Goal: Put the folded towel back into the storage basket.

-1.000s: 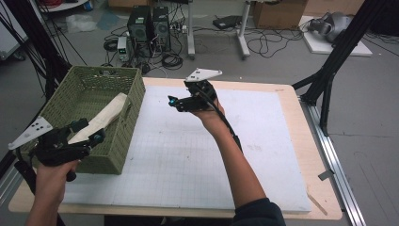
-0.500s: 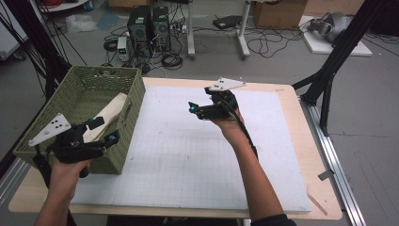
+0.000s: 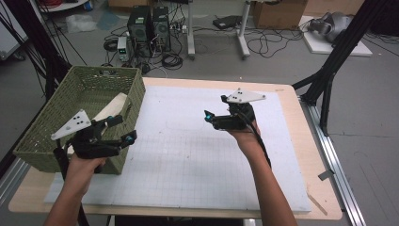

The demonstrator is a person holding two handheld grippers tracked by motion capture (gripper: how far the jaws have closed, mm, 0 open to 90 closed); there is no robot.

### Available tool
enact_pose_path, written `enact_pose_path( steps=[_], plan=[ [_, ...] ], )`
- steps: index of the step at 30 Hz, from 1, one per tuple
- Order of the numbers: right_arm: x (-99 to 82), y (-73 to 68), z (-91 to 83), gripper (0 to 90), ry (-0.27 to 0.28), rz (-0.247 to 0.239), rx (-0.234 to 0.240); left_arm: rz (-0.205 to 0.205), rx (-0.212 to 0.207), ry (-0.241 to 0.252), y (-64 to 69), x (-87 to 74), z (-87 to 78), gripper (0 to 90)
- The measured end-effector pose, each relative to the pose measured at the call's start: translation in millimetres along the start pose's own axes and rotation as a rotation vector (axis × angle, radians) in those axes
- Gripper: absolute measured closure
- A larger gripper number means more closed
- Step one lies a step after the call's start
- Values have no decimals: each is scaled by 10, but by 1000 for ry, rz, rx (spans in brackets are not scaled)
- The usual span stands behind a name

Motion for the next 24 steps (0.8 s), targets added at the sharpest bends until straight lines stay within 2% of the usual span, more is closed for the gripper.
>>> enact_pose_path(
  steps=[13,24],
  plan=[
    [-262,118,-350,175,14,50,-45,22,-67,6,170,-38,293,162],
    [-519,151,-631,175,16,55,-97,57,-110,-15,342,-159,529,160]
  ],
)
Point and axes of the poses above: each handheld gripper's, and its own axes: z roughly forward along the jaws, x roughly out of its top, y roughly to its right, the point moved 10 cm from there along z, roughly forward along the jaws, and after that the axes turned 3 degrees about -x, right-handed, at the moved point
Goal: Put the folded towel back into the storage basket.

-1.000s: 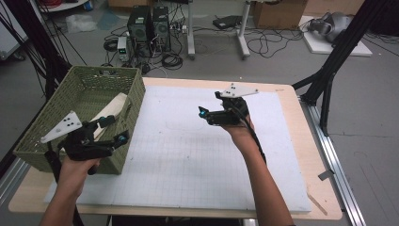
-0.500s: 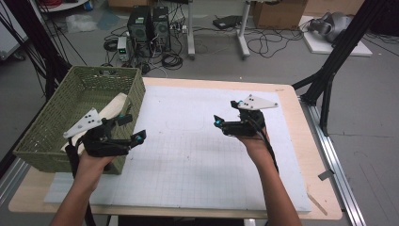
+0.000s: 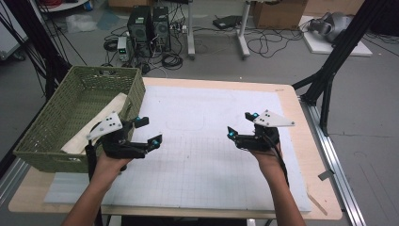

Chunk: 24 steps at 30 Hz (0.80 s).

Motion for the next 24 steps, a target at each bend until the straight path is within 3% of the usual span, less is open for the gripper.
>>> enact_pose_path(
  steps=[14,20,24],
  plan=[
    [-380,100,-294,175,-8,29,-57,21,-52,-45,178,-206,271,160],
    [-512,173,-355,175,-14,30,-99,20,-47,-69,181,-327,352,160],
    [-578,209,-390,172,-20,34,-123,19,-20,-82,130,-413,376,161]
  ],
)
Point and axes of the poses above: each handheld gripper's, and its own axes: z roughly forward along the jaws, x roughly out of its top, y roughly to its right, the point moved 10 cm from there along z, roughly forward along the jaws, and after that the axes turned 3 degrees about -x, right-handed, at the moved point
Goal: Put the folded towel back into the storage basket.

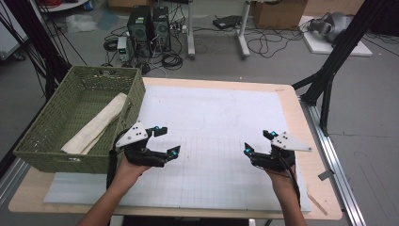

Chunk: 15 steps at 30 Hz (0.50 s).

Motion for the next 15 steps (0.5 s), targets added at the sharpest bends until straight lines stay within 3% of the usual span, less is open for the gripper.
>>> enact_pose_path(
  steps=[8,11,15],
  plan=[
    [-214,82,-9,167,-15,4,-45,-14,35,-10,-107,-179,28,162],
    [-351,91,12,167,-56,4,-42,-19,36,-27,-120,-261,66,162],
    [-356,110,3,167,-54,5,-44,-20,40,-41,-125,-300,93,164]
  ],
)
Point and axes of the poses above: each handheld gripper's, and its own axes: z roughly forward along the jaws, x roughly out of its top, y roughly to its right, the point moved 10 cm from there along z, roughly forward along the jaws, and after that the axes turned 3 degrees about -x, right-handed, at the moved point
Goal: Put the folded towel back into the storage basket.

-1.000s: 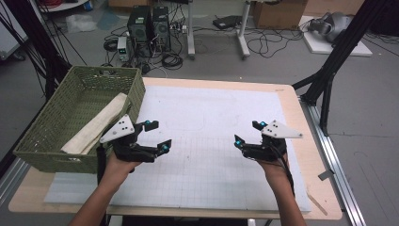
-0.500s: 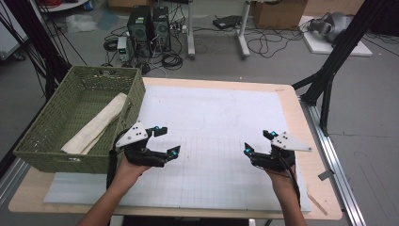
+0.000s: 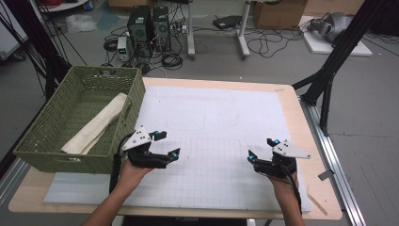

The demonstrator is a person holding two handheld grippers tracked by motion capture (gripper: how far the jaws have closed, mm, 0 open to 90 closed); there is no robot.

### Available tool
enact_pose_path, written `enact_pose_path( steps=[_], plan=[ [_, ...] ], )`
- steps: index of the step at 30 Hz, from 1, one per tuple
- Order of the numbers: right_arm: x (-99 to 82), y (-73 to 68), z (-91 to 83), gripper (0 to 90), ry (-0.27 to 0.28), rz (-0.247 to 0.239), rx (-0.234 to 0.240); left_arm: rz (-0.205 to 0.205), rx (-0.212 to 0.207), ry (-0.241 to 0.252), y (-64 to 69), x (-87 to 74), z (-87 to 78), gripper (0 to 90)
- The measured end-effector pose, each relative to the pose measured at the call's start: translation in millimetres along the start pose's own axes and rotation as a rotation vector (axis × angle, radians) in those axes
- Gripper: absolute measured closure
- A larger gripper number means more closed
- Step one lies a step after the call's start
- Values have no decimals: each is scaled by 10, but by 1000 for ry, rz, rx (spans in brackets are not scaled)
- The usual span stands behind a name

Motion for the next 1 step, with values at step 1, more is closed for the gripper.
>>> enact_pose_path(
  steps=[1],
  plan=[
    [9,3,-8,167,4,3,1,1,3,1,-1,1,1,164]
  ],
)
Point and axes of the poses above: each handheld gripper's, and its own axes: z roughly forward along the jaws, x roughly out of its top, y roughly to its right, the point moved 10 cm from there along z, roughly forward along the jaws, and after that the axes turned 3 degrees about -x, right-handed, at the moved point
